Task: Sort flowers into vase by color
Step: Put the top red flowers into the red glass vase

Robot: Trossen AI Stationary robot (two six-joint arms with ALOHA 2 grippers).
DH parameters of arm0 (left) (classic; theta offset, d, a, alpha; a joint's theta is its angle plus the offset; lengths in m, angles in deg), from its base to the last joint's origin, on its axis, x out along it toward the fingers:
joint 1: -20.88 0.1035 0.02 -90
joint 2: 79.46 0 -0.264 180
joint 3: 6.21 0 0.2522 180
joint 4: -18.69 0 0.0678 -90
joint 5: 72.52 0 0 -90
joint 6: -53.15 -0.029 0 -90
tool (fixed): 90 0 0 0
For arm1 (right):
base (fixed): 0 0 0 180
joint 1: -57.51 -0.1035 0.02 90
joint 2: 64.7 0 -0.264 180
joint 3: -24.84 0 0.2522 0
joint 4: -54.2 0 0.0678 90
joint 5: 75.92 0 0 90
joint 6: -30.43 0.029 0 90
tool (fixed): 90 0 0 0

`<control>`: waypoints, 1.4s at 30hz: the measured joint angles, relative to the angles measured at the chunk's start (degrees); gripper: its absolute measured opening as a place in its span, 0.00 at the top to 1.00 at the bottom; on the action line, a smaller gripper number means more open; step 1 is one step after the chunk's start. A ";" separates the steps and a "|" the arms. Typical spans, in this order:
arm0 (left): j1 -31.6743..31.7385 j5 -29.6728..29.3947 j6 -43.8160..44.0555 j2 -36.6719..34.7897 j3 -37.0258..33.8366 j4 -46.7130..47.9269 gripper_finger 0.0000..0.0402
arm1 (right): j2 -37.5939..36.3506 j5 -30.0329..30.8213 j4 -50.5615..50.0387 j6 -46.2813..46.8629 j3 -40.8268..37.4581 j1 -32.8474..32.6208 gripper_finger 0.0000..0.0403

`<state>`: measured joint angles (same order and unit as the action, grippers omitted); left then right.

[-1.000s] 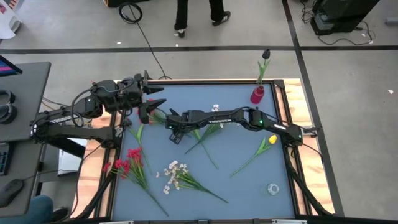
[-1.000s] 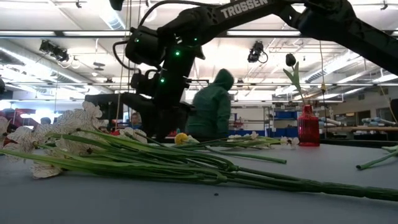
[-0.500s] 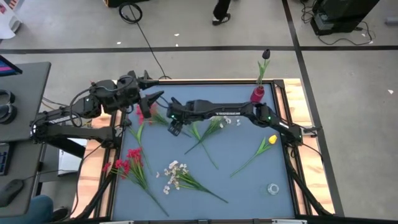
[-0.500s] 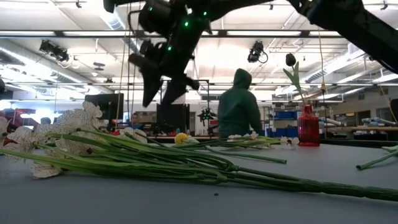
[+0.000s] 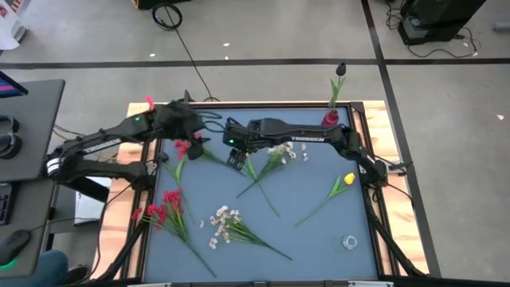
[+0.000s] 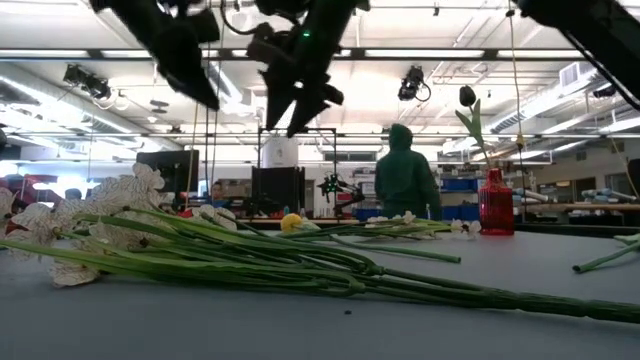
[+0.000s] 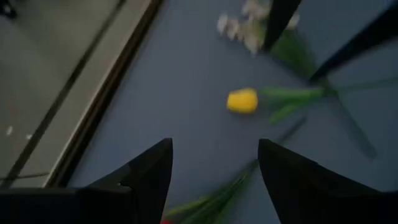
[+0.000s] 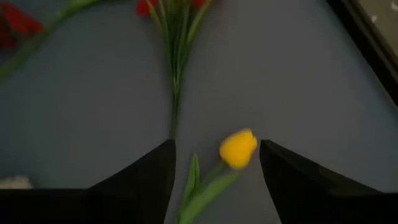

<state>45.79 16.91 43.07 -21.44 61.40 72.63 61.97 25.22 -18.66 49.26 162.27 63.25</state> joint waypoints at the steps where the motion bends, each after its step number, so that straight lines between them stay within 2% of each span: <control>1: 0.62 0.93 -1.35 1.30 0.11 1.10 0.40 | -1.15 -0.28 0.14 0.06 -1.61 -0.06 0.40; 8: 2.88 6.30 -12.54 10.24 0.08 3.01 0.40 | -16.05 -0.71 6.59 3.57 -18.97 -0.35 0.40; 14: 2.56 6.96 -20.53 18.11 0.08 3.29 0.40 | -28.18 -2.23 14.30 9.24 -34.33 -0.32 0.40; 19: 2.58 7.01 -23.68 24.07 0.08 3.28 0.40 | -33.63 -2.25 16.61 13.04 -42.57 -0.72 0.40; 24: 2.58 7.28 -26.66 29.66 0.08 3.27 0.40 | -36.73 -2.23 18.53 16.43 -47.65 -1.56 0.40; 32: 3.23 8.42 -25.43 36.74 0.08 2.69 0.41 | -37.48 -2.19 20.25 19.90 -52.34 -3.88 0.40; 36: 3.60 7.19 -26.18 38.83 0.18 1.67 0.48 | -37.44 -1.79 20.70 20.36 -53.15 -4.81 0.40; 42: 3.58 5.50 -28.99 40.03 0.36 0.47 0.65 | -37.44 -1.73 20.51 20.69 -53.43 -5.26 0.41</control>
<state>49.37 22.41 14.08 18.59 61.77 73.10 24.53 23.49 1.85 69.95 108.84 57.99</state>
